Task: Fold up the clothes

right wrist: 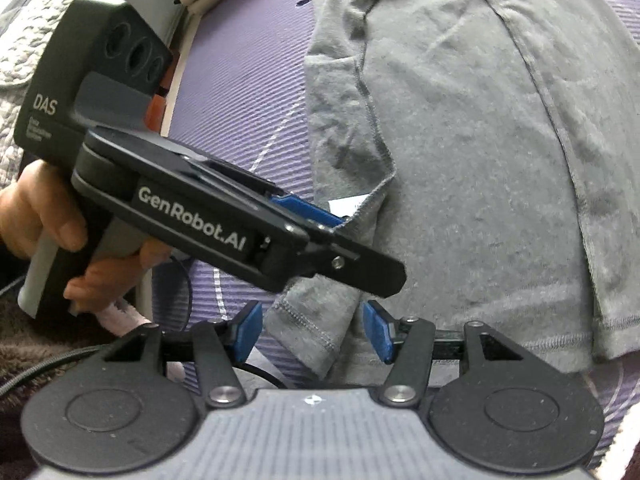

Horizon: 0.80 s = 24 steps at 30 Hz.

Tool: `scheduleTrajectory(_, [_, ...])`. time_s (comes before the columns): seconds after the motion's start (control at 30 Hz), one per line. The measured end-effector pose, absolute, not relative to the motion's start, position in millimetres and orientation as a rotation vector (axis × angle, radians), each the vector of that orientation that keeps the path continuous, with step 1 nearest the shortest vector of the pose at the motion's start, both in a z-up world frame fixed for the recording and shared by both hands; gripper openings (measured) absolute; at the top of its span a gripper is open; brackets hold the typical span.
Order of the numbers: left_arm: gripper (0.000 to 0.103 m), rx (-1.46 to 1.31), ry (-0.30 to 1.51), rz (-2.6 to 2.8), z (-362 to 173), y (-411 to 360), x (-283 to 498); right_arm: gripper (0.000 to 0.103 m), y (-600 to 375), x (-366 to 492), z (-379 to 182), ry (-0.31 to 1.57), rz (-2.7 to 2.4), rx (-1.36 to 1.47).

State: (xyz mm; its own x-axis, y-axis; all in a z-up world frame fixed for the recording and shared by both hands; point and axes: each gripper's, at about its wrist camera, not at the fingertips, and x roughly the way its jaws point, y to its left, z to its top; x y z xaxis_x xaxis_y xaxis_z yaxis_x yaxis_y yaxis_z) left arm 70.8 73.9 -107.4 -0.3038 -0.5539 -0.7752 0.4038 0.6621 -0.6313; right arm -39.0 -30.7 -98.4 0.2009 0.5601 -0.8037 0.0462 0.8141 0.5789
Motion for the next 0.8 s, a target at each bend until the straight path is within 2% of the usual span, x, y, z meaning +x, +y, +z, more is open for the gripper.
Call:
scheduleTrajectory(0.23, [0.069,-0.268,1.638,-0.987,-106.2,79.5,78.7,0.059,-25.2,-44.8,-99.1,1.319,0.346,0.454])
scheduleTrajectory(0.27, [0.069,-0.270,1.637,-0.984,-106.3,78.9,79.0,0.056,-24.2,-43.5,-101.7,1.305,0.325,0.424])
scheduleTrajectory(0.33, [0.069,-0.273,1.622,-0.974,-104.7,79.6,80.9,0.031,-23.5,-42.2,-105.9,1.300,0.318,0.393])
scheduleTrajectory(0.37, [0.069,-0.271,1.612,-0.968,-102.6,81.0,82.4,0.011,-24.1,-41.7,-109.9,1.312,0.322,0.377])
scheduleTrajectory(0.43, [0.068,-0.244,1.549,-0.932,-93.9,84.3,87.7,0.008,-26.2,-44.5,-111.6,1.316,0.324,0.360])
scheduleTrajectory(0.53, [0.068,-0.094,1.300,-0.817,-64.4,83.5,104.0,0.006,-31.4,-51.1,-109.8,1.315,0.339,0.337])
scheduleTrajectory(0.63, [0.067,0.053,1.163,-0.707,-52.7,76.7,114.7,0.005,-41.2,-52.9,-113.4,1.306,0.344,0.346])
scheduleTrajectory(0.73, [0.063,0.382,0.971,-0.583,-53.3,49.4,121.7,0.005,-51.0,-55.1,-116.0,1.295,0.356,0.375])
scheduleTrajectory(0.8, [0.061,0.474,0.918,-0.563,-58.4,33.9,122.2,0.005,-55.3,-56.9,-117.4,1.292,0.372,0.388])
